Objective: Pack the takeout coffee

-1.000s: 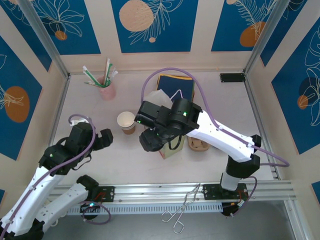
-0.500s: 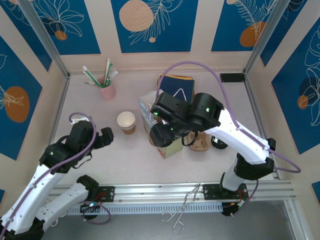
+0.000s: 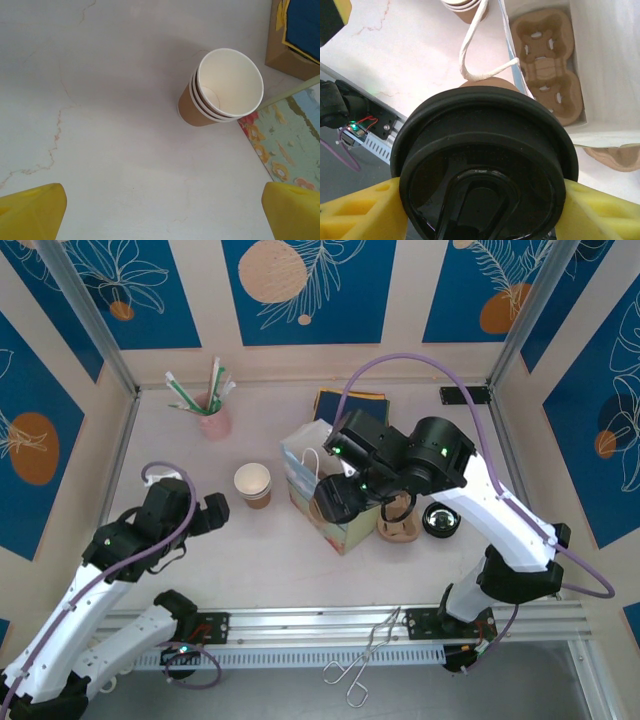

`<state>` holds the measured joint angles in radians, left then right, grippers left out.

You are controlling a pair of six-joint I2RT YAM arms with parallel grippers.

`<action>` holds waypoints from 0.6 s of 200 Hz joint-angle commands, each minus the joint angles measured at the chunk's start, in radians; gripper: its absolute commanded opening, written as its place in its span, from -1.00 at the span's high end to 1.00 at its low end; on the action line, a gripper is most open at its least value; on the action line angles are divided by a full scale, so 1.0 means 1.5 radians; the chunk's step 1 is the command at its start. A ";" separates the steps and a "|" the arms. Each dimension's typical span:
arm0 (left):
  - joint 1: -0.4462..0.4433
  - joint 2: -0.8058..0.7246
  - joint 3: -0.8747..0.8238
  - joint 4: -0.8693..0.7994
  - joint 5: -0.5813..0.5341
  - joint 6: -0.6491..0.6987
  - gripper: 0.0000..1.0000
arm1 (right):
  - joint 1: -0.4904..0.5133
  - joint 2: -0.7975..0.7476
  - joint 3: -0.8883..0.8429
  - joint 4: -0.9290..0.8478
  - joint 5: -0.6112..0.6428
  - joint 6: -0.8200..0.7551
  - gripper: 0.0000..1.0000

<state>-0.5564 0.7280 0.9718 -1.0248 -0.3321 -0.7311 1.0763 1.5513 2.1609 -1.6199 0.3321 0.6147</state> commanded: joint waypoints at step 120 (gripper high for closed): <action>0.003 0.032 0.029 0.035 0.015 0.008 -1.00 | -0.075 -0.073 0.031 -0.062 -0.030 -0.029 -0.33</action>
<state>-0.5564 0.7765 0.9813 -0.9821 -0.3210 -0.7311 0.9672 1.4513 2.1860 -1.6199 0.3054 0.5838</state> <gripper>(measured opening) 0.998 0.669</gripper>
